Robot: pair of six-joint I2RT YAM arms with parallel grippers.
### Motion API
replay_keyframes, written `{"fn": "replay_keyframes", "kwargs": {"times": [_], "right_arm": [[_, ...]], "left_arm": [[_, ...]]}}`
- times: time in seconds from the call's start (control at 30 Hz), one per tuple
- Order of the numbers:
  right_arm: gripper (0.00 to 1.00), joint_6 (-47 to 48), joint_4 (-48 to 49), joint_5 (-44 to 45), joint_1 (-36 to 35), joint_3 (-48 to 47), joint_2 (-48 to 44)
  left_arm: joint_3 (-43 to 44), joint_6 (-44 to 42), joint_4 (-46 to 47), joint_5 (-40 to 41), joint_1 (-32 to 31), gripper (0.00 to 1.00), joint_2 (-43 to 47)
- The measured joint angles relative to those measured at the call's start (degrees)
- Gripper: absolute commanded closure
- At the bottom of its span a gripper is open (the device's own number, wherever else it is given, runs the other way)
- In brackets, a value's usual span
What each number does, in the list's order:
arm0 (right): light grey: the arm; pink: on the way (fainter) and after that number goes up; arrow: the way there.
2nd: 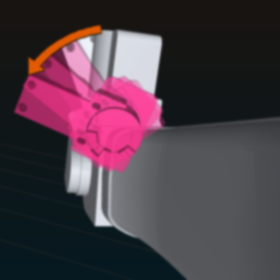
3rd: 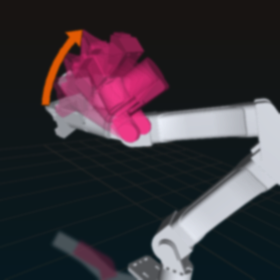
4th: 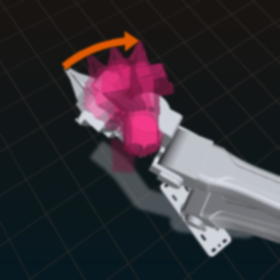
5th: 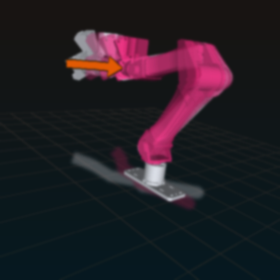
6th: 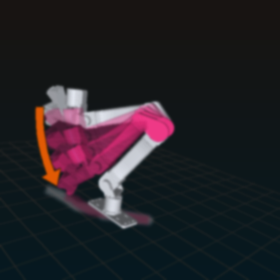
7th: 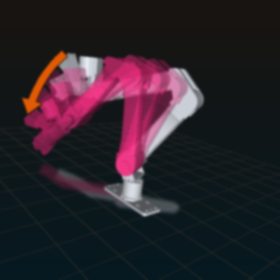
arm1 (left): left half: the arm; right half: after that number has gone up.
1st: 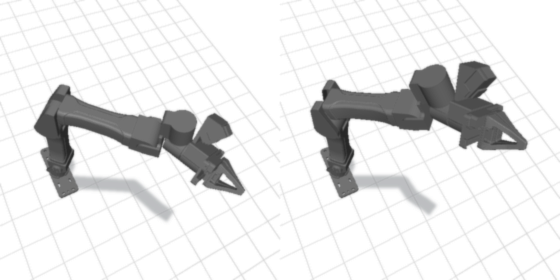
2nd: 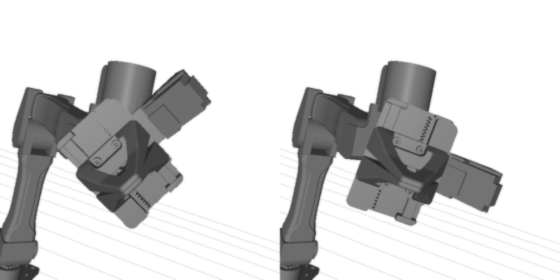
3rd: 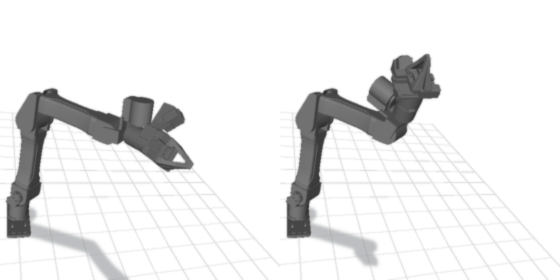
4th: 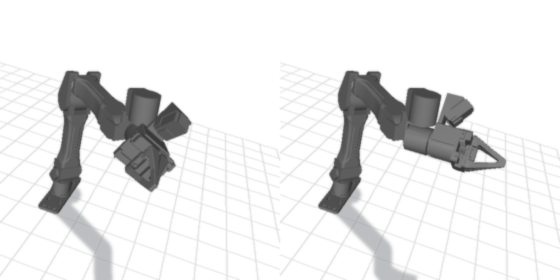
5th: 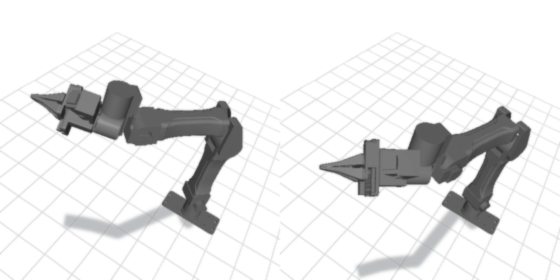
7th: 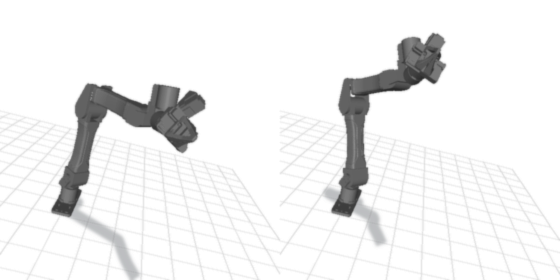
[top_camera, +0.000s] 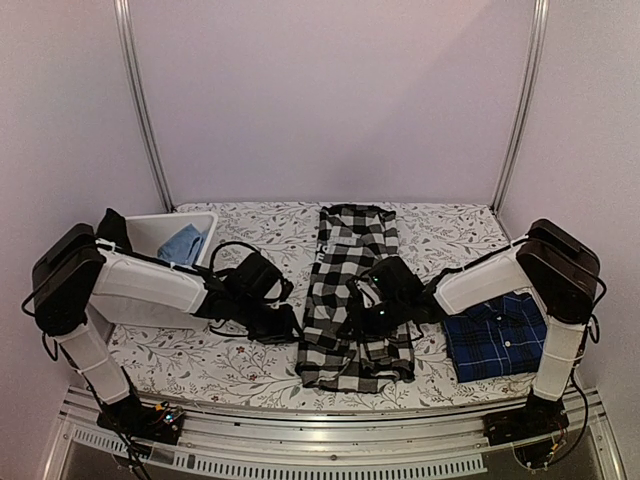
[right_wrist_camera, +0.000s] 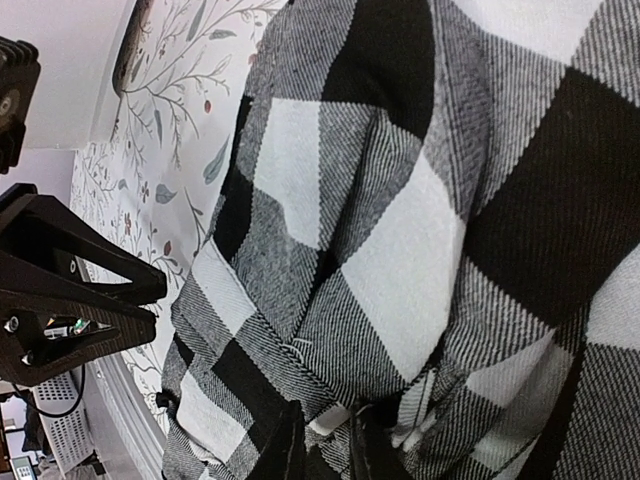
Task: Fold and stack the long sleeve shirts
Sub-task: Smooth out the rectangle-folded shirt at the center of the board, then pick up the rectangle-folded shirt from the center of the board.
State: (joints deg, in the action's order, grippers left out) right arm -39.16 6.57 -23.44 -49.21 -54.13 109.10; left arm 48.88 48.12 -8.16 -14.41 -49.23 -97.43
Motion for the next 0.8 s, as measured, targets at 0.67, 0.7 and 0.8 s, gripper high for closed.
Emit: {"fn": "replay_keyframes", "kwargs": {"times": [0.67, 0.7, 0.8], "right_arm": [[0.66, -4.3, -12.2, 8.2, 3.3, 12.1, -26.8], [0.65, -4.7, -12.9, 8.3, 3.9, 13.4, -28.0], [0.62, -4.7, -14.3, 7.8, 6.6, 17.4, -31.1]], "left_arm": [[-1.4, -6.6, -3.1, -7.1, 4.8, 0.69, 5.8], [-1.1, -6.8, -3.1, -7.5, 5.6, 0.68, 5.4], [0.0, -7.6, -3.0, -8.3, 7.1, 0.66, 3.2]]}}
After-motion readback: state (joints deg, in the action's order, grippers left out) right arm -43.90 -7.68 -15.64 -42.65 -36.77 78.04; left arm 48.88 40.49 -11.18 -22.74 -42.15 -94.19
